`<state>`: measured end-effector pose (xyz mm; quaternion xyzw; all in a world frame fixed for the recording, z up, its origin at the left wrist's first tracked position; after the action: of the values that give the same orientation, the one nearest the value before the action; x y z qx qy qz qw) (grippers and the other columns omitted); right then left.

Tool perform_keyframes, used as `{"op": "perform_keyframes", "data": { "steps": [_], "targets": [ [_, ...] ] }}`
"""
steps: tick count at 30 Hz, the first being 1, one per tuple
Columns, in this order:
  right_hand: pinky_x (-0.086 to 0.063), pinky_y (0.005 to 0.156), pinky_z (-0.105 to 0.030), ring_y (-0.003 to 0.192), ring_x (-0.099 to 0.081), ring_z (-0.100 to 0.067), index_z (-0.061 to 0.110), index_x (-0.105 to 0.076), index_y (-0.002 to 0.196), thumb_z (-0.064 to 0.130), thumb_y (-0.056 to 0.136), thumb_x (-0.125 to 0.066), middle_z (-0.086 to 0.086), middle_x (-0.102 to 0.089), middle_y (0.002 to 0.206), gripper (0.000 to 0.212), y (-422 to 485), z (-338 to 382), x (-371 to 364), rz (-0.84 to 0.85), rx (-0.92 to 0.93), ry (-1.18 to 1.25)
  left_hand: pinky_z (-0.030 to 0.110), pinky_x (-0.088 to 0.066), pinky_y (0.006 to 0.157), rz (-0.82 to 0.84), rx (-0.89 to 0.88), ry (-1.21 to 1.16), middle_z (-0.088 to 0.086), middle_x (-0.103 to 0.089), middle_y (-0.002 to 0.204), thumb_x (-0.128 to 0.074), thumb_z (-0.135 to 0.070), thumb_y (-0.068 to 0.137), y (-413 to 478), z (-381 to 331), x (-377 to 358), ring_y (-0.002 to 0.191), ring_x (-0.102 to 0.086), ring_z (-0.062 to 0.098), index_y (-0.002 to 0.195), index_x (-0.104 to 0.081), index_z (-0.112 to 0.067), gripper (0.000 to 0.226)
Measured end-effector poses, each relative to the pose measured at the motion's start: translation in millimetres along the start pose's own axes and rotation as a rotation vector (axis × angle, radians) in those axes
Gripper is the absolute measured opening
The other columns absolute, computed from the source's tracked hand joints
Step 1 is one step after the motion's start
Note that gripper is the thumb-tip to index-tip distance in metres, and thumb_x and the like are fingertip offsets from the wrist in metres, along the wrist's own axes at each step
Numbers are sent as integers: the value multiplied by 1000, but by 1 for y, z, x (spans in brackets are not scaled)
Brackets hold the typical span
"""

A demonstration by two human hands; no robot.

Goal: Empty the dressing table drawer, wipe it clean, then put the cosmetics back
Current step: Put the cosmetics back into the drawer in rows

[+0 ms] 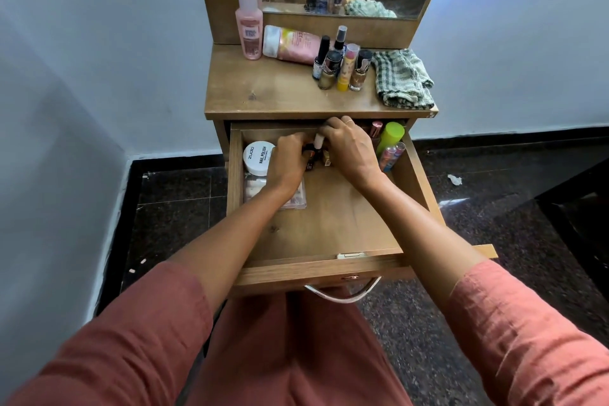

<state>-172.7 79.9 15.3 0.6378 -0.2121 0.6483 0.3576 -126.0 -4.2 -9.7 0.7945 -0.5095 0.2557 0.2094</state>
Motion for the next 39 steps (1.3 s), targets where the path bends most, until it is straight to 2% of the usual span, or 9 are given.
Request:
{"op": "perform_keyframes", "data": {
  "steps": [11, 16, 19, 22, 26, 31, 33, 36, 39],
  "targets": [
    [-44, 83, -34, 106, -51, -26, 9, -64, 111, 2, 84, -52, -7, -63, 114, 31, -9, -7, 16, -99, -21, 95, 42, -50, 77, 55, -23, 21, 9, -69, 92, -50, -4, 85, -3, -2, -2, 84, -63, 24, 98, -66, -10, 22],
    [-42, 85, -33, 108, -52, -26, 10, -66, 108, 5, 86, -51, -6, -63, 113, 27, -10, -7, 25, -121, -43, 171, 31, -47, 63, 24, -65, 20, 7, -69, 86, -51, 3, 82, -2, -6, 5, 76, -62, 20, 93, -67, -10, 24],
    [-44, 83, -38, 104, -55, -29, 6, -66, 104, 8, 89, -50, -11, -63, 110, 22, -9, -10, 36, -167, -84, 254, 42, -53, 74, -9, -113, 52, 16, -70, 92, -50, -2, 86, 1, -15, 12, 84, -65, 29, 94, -66, -3, 18],
    [-46, 85, -37, 100, -57, -28, 2, -66, 101, 4, 88, -49, -15, -65, 105, 21, -3, -17, 55, -248, -114, 331, 41, -53, 76, -87, -175, 49, 14, -70, 94, -54, -6, 86, 7, -31, 26, 86, -65, 29, 97, -65, -4, 15],
    [-50, 86, -30, 94, -62, -26, -2, -67, 98, -3, 85, -52, -18, -67, 101, 20, 12, -34, 86, -396, -191, 480, 36, -53, 79, -158, -291, 32, 9, -69, 98, -56, -7, 88, 21, -63, 43, 89, -64, 20, 103, -64, -7, 17],
    [-41, 79, -6, 92, -59, -16, -2, -67, 102, -8, 83, -51, -17, -64, 105, 26, 33, -57, 107, -458, -284, 519, 32, -49, 82, -235, -422, 95, 9, -62, 111, -57, 0, 84, 44, -107, 52, 103, -57, 21, 108, -60, -7, 26],
    [-43, 85, -10, 99, -58, -18, 0, -66, 107, -8, 82, -52, -16, -61, 110, 30, 41, -64, 107, -415, -303, 506, 31, -47, 86, -234, -424, 154, 10, -58, 119, -55, 2, 84, 56, -118, 49, 110, -53, 23, 115, -57, -7, 33],
    [-44, 98, -26, 112, -54, -24, 3, -63, 114, -9, 83, -51, -14, -58, 118, 35, 50, -70, 101, -342, -305, 466, 28, -42, 93, -212, -417, 219, 9, -54, 126, -52, 0, 87, 69, -126, 43, 118, -48, 22, 125, -53, -10, 39],
    [-41, 100, -28, 116, -50, -25, 5, -61, 118, -7, 83, -51, -13, -58, 121, 38, 55, -69, 94, -288, -280, 410, 29, -41, 95, -191, -423, 264, 9, -52, 129, -51, -3, 89, 74, -127, 39, 121, -46, 22, 127, -51, -10, 40]
  ]
}}
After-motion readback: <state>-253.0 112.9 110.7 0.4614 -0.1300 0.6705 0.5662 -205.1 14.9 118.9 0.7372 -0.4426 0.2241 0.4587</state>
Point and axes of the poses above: each hand's wrist, its own y-axis towards the middle knuckle, its own x-axis out of the back of the hand, z = x × y, the point moved 7 cm from there along y, towards the middle knuckle
